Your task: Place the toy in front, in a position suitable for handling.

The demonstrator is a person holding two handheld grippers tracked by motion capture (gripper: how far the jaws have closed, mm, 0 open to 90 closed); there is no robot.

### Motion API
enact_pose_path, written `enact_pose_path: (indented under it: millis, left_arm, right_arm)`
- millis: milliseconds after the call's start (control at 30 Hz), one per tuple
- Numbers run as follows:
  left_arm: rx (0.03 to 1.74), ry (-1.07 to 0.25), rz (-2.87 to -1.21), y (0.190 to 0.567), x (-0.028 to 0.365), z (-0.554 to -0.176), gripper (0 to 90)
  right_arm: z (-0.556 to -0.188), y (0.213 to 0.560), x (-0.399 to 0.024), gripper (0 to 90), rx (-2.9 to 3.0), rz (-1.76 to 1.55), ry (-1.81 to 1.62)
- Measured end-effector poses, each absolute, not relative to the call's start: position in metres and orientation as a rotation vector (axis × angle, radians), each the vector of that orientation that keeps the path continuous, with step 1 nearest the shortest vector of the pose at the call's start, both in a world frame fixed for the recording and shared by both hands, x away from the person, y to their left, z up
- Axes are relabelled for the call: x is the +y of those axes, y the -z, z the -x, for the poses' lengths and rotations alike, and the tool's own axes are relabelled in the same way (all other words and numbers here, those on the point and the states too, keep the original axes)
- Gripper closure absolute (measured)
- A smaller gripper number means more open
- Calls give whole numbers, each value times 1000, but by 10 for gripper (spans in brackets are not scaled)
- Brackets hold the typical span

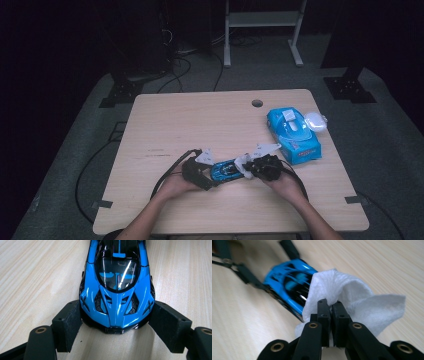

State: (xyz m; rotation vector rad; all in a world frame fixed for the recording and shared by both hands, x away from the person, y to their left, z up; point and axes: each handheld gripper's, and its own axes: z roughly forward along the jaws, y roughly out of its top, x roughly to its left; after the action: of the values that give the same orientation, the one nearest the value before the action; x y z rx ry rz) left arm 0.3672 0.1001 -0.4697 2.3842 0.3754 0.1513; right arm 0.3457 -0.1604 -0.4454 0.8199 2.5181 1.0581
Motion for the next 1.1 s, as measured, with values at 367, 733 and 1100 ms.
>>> enact_pose_path:
  millis: [367,733,1100]
  left_arm:
    - [379,-155,-2385,470,100,-366,261]
    - [382,-148,-2375,470,100,-366,261]
    - [381,-150,-2372,470,100,-367,261]
  right_arm:
    - [-343,453,-103,857,2650,-677,-1185]
    - [-357,451,-93,857,2683,-779,-1213]
    - [-361,459,-82,856,2708,-829,-1299]
